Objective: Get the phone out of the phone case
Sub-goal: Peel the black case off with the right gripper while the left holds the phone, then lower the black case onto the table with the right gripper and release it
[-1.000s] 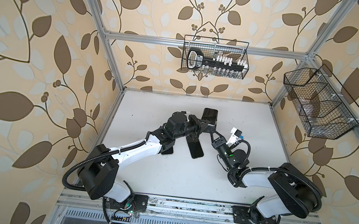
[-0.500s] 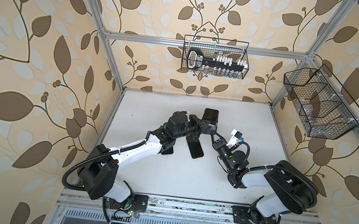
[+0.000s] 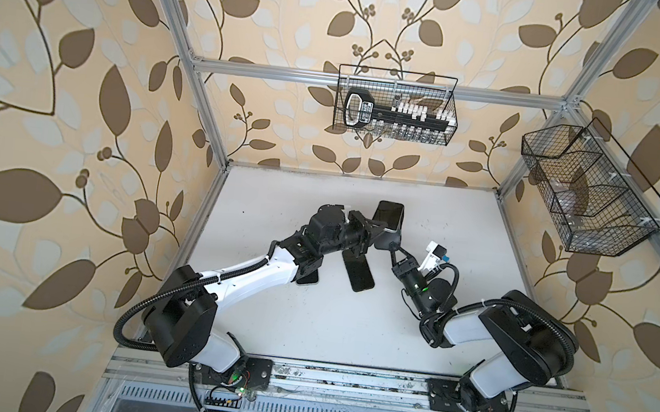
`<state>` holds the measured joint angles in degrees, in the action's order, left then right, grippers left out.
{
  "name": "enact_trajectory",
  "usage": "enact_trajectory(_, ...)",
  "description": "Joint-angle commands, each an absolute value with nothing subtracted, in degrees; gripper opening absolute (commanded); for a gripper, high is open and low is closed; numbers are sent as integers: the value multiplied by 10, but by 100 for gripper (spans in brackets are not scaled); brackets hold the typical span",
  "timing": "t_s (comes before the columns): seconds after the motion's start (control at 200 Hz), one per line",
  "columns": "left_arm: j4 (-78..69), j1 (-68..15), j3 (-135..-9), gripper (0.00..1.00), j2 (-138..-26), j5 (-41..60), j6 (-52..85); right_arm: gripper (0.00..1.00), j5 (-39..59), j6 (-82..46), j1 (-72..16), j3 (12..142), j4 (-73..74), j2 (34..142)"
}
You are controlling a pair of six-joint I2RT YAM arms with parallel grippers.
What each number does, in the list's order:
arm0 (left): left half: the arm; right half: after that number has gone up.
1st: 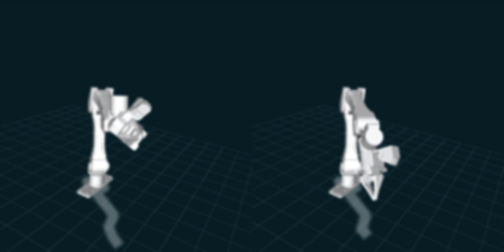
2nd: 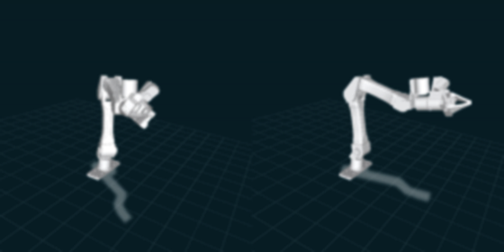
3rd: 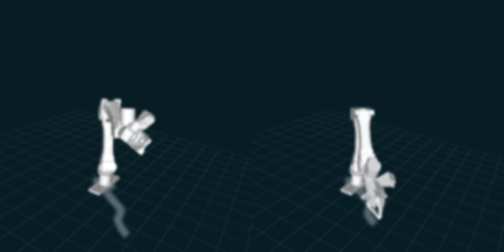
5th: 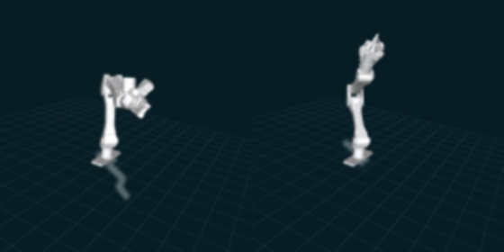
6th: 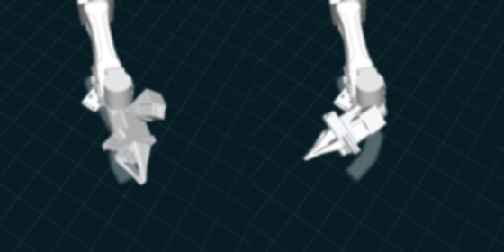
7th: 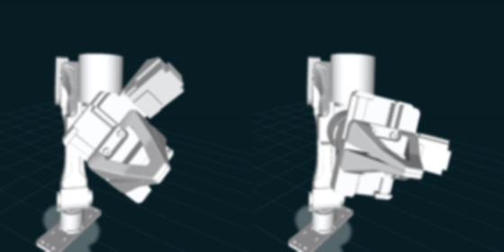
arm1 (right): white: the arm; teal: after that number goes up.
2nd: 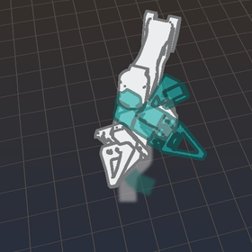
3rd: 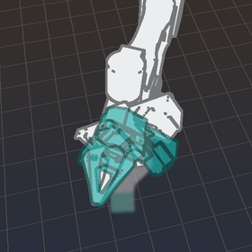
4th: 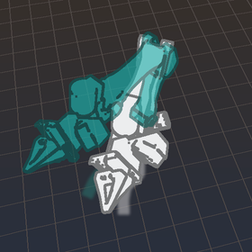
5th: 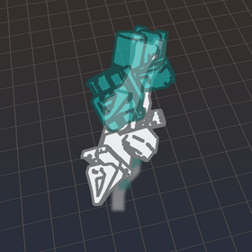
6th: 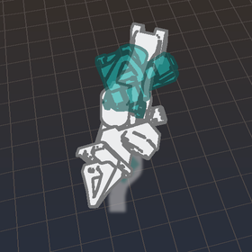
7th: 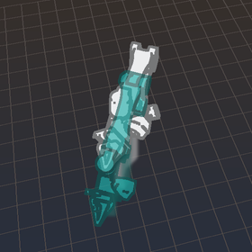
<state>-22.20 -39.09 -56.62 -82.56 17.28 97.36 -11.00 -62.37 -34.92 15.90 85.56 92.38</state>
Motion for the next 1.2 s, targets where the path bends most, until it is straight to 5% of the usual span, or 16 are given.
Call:
enact_trajectory(0.0, -304, -379, -615, 0, -781, 122, 944, 0, -165, -636, -334, 134, 855, 941)
enact_trajectory(1.195, -339, -397, -590, 0, -807, 90, 942, 0, -157, -669, -272, 91, 895, 992)
